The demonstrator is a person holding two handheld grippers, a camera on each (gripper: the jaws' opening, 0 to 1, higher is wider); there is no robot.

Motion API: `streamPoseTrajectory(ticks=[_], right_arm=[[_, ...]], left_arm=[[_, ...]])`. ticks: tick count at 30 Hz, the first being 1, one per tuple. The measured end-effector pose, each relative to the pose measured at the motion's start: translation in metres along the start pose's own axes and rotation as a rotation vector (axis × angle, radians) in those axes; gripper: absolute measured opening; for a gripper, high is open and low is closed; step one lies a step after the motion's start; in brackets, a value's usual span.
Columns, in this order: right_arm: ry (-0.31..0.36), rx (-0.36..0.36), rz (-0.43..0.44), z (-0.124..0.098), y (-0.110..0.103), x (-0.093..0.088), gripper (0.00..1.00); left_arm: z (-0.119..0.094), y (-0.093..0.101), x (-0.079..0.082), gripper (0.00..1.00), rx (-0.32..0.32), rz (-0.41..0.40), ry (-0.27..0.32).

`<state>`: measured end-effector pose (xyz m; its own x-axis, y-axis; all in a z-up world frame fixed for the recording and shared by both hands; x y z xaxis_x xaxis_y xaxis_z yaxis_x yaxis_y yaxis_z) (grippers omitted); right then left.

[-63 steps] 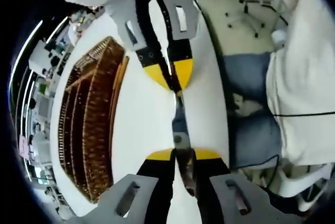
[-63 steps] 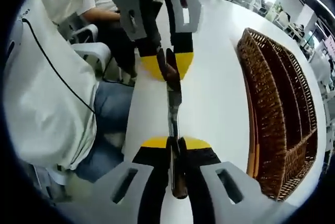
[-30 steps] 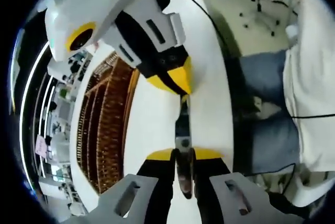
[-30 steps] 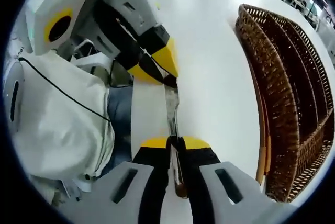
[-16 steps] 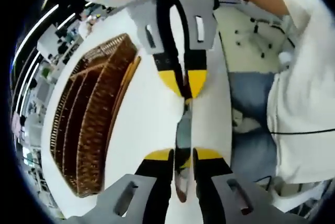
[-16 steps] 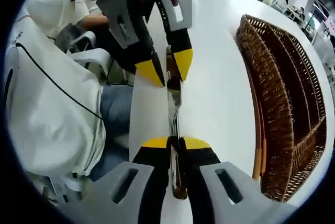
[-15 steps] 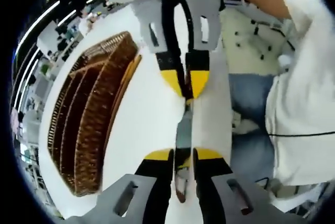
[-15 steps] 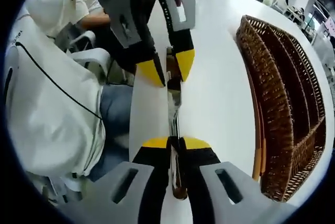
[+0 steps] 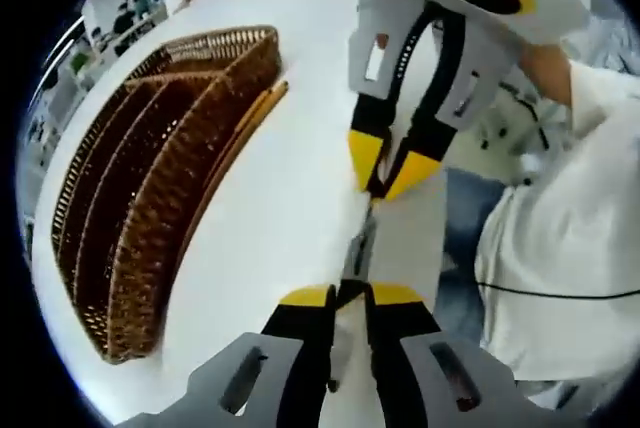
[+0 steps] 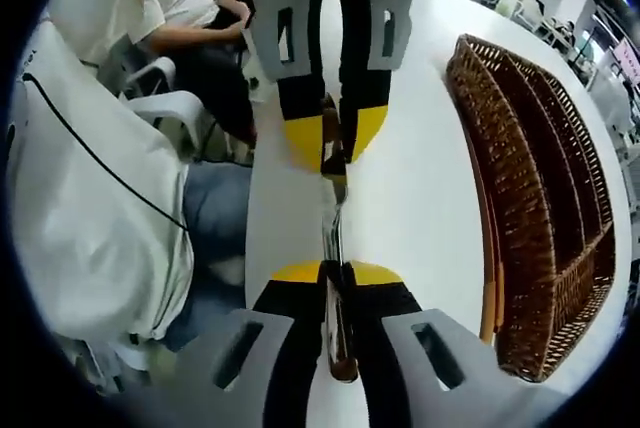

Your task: Arrange the knives, forks, and spoons in their matching storage slots by inserting each utensil handle-first until every utensil is classified and aligned in the correct compartment

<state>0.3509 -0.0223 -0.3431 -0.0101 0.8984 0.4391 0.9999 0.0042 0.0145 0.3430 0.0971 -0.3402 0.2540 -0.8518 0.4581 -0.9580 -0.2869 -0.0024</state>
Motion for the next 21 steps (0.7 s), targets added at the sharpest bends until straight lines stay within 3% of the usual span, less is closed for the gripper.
streamPoseTrajectory(ticks=[3,7,15,16,17,21], right_arm=[[0.015,-0.003,0.012,0.000,0.000,-0.001,0.08],[0.027,0.012,0.022,0.000,0.002,-0.002,0.08],[0.021,0.057,0.061,0.001,0.006,-0.001,0.08],[0.019,0.058,0.058,0.001,0.006,-0.001,0.08],[0.016,0.057,0.059,0.001,0.005,-0.001,0.08],[0.015,0.018,-0.011,0.000,-0.001,0.000,0.06]], left_arm=[[-0.001,0.014,-0.003,0.12,0.076,0.134,0.044],[-0.003,0.015,-0.006,0.12,0.141,0.160,0.054],[-0.006,0.030,-0.010,0.11,0.303,0.330,0.078],[-0.005,0.017,-0.008,0.11,0.322,0.344,0.082],[-0.004,0.018,-0.008,0.11,0.332,0.354,0.085],[-0.004,0.021,-0.009,0.10,0.371,0.407,0.084]])
Point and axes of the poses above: the point that each gripper's makers call its tool centre point, and the gripper's own axes: z roughly forward along the fingers, y roughly to its right, x roughly out of its top, the point moved 8 cm from there along -z, roughly backward along the fingers, and after that the axes turned 2 degrees about x, right-handed, at the moved point
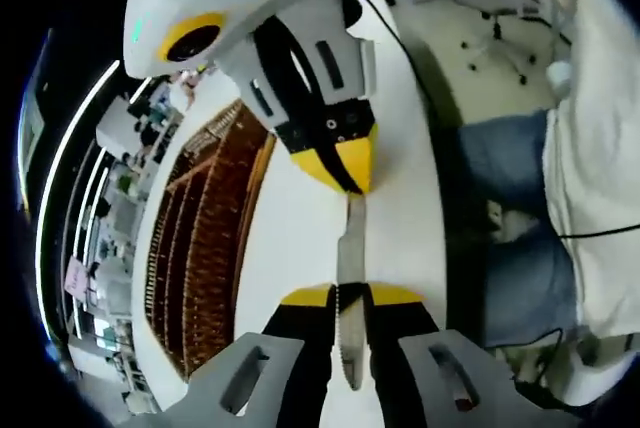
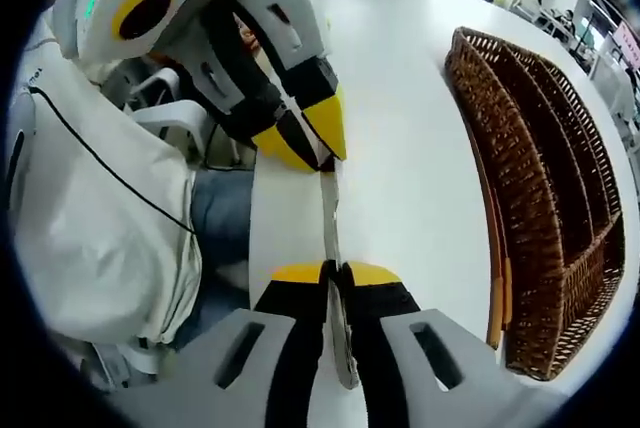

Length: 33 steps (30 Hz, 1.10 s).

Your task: Arrange the knives, forks, and spoons in their matching storage slots by inserting each utensil handle-first until every utensil is classified and aligned in the correct compartment

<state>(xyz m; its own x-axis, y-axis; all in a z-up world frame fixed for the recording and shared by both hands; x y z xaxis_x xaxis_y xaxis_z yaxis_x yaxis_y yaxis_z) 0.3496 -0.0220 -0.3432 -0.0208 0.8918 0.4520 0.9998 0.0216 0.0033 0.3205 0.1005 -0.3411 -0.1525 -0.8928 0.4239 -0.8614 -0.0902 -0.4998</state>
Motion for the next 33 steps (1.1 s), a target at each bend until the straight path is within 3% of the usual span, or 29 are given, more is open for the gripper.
streamPoseTrajectory(ticks=[3,8,14,19,21,30,33], right_arm=[[0.001,-0.038,-0.035,0.000,-0.006,-0.001,0.04],[0.006,-0.070,-0.044,0.000,-0.007,-0.002,0.04],[0.004,-0.103,-0.060,-0.001,-0.010,-0.002,0.04],[0.030,-0.111,-0.080,-0.002,-0.008,-0.006,0.05],[0.045,-0.108,-0.075,-0.003,-0.007,-0.008,0.05],[0.105,-0.043,0.049,-0.012,-0.011,-0.028,0.07],[0.107,-0.007,0.036,-0.011,-0.013,-0.027,0.05]], left_arm=[[0.003,-0.003,-0.002,0.07,-0.014,0.002,0.020],[0.001,-0.007,-0.003,0.09,-0.106,-0.147,0.049],[0.004,-0.012,-0.002,0.09,-0.247,-0.307,-0.018],[0.007,-0.011,0.003,0.02,-0.305,-0.315,-0.058],[0.007,-0.010,0.004,0.02,-0.326,-0.267,-0.051],[0.005,-0.005,0.002,0.02,-0.323,-0.294,-0.039],[0.005,-0.003,0.002,0.03,-0.320,-0.326,-0.030]])
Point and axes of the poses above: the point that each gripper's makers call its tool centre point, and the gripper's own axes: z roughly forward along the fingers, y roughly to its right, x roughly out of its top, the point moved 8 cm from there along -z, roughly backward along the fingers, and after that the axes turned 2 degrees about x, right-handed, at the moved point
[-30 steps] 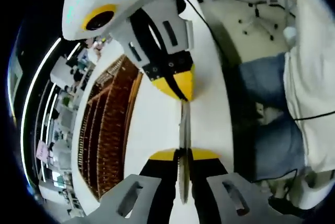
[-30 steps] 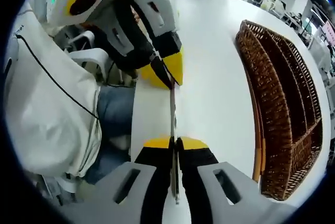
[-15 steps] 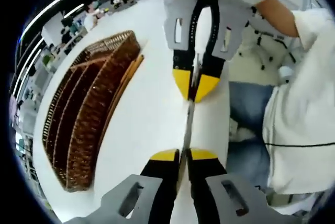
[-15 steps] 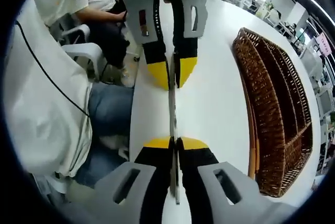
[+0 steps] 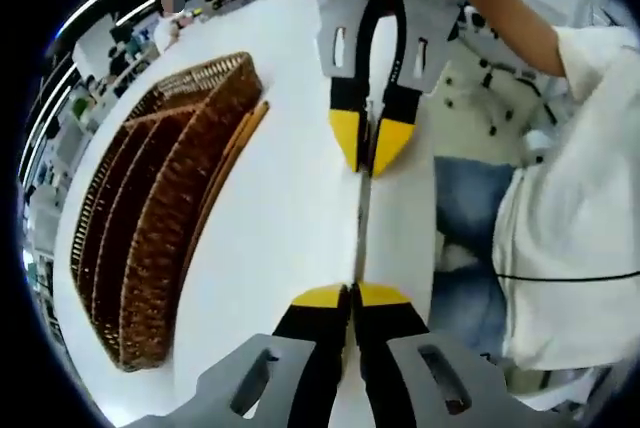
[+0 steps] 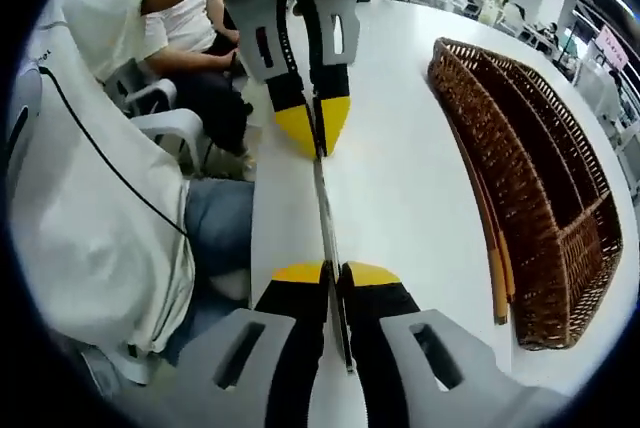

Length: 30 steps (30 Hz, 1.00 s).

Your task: Arrange the knives, forks, and spoons in their matching storage slots by inserting each utensil handle-first until every utensil is classified and aligned in the correct compartment

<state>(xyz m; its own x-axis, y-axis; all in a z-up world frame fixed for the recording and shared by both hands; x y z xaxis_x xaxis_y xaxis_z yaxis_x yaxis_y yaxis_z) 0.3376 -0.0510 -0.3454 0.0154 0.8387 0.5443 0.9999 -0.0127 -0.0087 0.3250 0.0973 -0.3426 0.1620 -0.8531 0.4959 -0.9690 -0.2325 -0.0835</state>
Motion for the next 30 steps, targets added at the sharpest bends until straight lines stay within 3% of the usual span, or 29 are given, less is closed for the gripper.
streamPoseTrajectory(ticks=[2,7,8,11,14,18,20,23,28,30], right_arm=[[0.001,-0.003,-0.039,0.000,0.002,0.001,0.04],[0.016,-0.023,-0.013,0.000,0.002,0.000,0.04],[0.018,-0.026,-0.008,-0.001,0.010,0.001,0.04],[0.021,-0.049,0.024,-0.001,0.013,0.002,0.04],[0.025,-0.058,-0.015,0.000,0.011,0.002,0.04],[0.059,-0.069,0.012,0.000,0.012,0.000,0.04],[0.114,-0.068,0.048,0.001,0.013,-0.002,0.04],[0.178,-0.075,0.073,0.000,0.013,-0.009,0.04],[0.150,-0.111,0.056,0.001,0.010,-0.004,0.03],[0.148,-0.110,0.053,0.000,0.018,-0.003,0.03]], left_arm=[[0.000,-0.003,-0.001,0.03,0.003,-0.020,0.004],[0.001,-0.007,0.000,0.03,0.011,0.008,0.008],[0.001,-0.007,0.000,0.03,0.013,0.006,0.006],[0.002,-0.004,0.003,0.03,0.026,0.060,0.004],[0.003,0.001,0.006,0.02,0.035,0.109,-0.030],[0.005,-0.009,0.010,0.01,0.043,0.127,-0.048],[0.004,-0.013,0.008,0.01,0.037,0.126,-0.033],[0.005,-0.023,0.004,0.02,0.005,0.041,0.026],[0.007,-0.031,0.007,0.02,0.046,0.080,0.005],[0.006,-0.033,0.008,0.01,0.042,0.067,-0.001]])
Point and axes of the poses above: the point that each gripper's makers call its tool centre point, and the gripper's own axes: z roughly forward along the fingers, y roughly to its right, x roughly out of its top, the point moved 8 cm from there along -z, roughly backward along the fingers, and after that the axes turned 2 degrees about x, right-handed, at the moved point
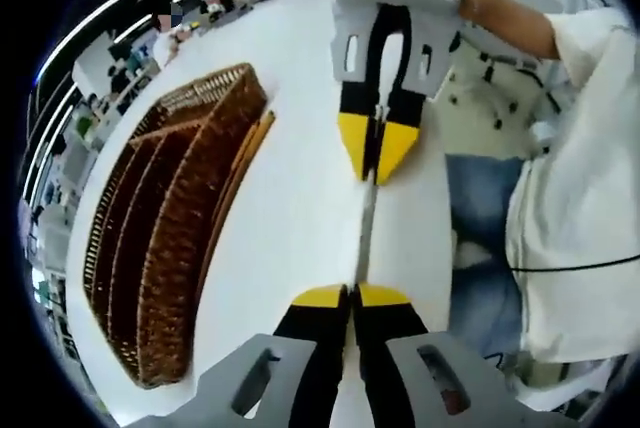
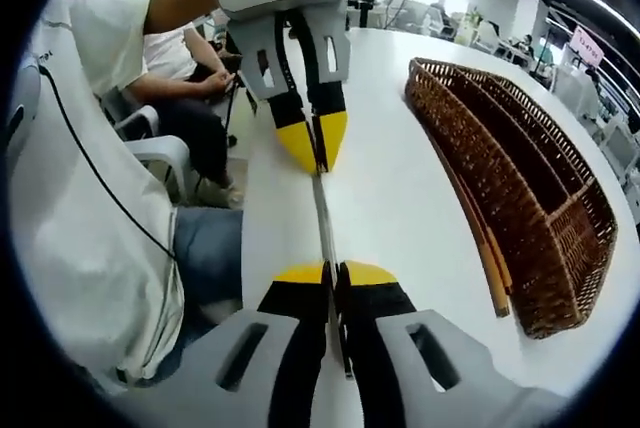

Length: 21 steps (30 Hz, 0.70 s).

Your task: Arrange the knives, forks, and spoons in their matching storage slots by inserting each utensil handle-first until every utensil is classified and aligned in the correct compartment

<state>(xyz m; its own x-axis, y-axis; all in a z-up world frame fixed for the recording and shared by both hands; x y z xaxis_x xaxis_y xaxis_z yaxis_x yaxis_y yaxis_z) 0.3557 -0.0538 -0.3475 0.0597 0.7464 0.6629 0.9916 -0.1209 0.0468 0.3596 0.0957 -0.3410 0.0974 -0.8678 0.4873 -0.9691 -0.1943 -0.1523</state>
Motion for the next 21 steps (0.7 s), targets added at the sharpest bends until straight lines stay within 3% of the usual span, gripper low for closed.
streamPoseTrajectory(ticks=[10,13,21], right_arm=[[0.019,-0.013,-0.045,-0.006,0.020,0.009,0.03],[0.032,-0.014,-0.037,-0.012,0.024,0.012,0.03],[0.026,-0.057,-0.098,-0.021,0.039,0.032,0.03]], left_arm=[[-0.010,-0.015,0.005,0.02,0.000,-0.032,0.010],[-0.017,-0.022,0.007,0.02,0.004,-0.054,0.040],[-0.032,-0.044,0.015,0.02,0.038,-0.051,0.062]])
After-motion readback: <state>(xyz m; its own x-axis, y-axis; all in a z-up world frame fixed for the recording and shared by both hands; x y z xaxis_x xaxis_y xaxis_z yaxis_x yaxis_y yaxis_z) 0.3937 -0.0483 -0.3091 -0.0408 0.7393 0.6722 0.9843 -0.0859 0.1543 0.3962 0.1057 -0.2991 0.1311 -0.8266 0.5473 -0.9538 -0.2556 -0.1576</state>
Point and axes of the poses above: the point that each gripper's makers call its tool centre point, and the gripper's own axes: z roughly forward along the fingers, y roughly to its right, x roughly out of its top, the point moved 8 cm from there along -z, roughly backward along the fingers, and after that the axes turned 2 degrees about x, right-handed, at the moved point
